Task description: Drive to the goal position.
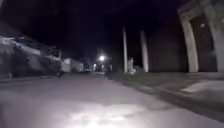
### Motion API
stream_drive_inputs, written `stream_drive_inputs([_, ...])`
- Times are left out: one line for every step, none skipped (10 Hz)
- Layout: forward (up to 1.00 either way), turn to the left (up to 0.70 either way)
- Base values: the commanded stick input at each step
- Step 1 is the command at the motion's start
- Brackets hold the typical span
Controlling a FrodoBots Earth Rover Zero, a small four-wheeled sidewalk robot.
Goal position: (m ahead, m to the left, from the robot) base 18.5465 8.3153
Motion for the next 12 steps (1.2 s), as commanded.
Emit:
stream_drive_inputs([0.5, 0.0])
stream_drive_inputs([0.5, 0.0])
stream_drive_inputs([0.5, 0.0])
stream_drive_inputs([0.5, 0.0])
stream_drive_inputs([0.5, -0.24])
stream_drive_inputs([0.5, -0.5])
stream_drive_inputs([0.5, -0.5])
stream_drive_inputs([0.5, -0.5])
stream_drive_inputs([0.5, -0.5])
stream_drive_inputs([0.5, -0.5])
stream_drive_inputs([0.5, -0.12])
stream_drive_inputs([0.5, 0.0])
